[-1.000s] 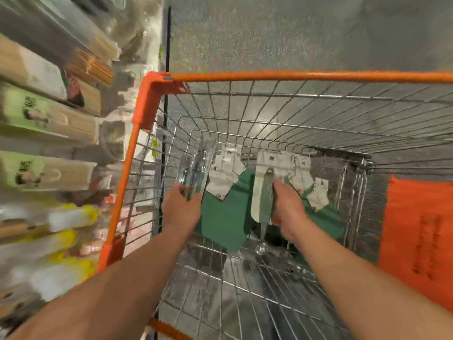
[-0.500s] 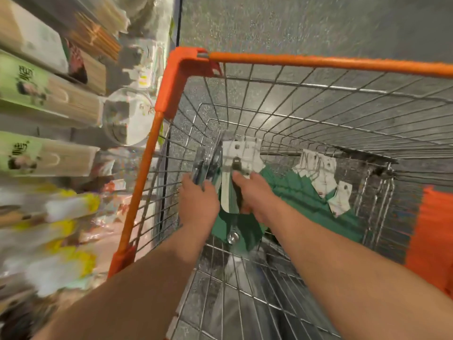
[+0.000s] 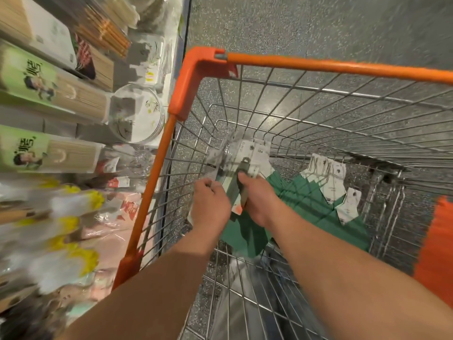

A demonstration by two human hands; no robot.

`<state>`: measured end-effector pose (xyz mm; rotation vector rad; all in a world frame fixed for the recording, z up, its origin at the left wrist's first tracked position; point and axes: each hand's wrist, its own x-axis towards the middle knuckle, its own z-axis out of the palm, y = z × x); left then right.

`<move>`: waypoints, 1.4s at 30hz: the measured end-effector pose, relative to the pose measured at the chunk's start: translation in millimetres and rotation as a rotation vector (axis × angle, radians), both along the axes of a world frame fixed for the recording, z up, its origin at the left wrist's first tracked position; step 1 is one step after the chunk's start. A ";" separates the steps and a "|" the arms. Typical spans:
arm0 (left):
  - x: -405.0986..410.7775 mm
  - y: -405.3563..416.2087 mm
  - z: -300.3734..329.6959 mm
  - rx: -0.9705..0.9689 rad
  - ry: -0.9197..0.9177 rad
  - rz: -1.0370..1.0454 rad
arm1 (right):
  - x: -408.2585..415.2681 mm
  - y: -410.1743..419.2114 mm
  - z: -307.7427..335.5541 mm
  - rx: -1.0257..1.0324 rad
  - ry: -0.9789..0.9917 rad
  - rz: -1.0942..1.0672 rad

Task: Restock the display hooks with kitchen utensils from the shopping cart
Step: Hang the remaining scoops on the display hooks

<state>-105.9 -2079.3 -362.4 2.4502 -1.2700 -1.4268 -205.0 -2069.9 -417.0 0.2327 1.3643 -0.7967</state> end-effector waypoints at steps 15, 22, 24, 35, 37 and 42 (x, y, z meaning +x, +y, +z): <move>1.5 -22.0 -6.0 0.077 0.031 0.022 | -0.7 -6.6 4.2 -0.099 -0.039 0.073; 9.7 -15.3 16.2 0.003 0.003 -0.048 | -11.8 6.4 28.4 -0.144 -0.108 0.007; 10.5 -13.8 21.2 0.022 0.027 -0.023 | -13.5 12.2 39.2 -0.170 -0.095 0.004; 10.6 -2.9 57.4 0.133 0.245 0.107 | -5.3 43.1 80.3 -0.219 0.078 -0.048; 9.5 -0.3 59.6 0.155 0.281 0.130 | -9.3 46.5 88.0 -0.211 0.073 -0.050; 2.1 4.7 75.2 0.152 0.355 0.158 | -22.5 53.2 109.2 -0.240 0.095 -0.066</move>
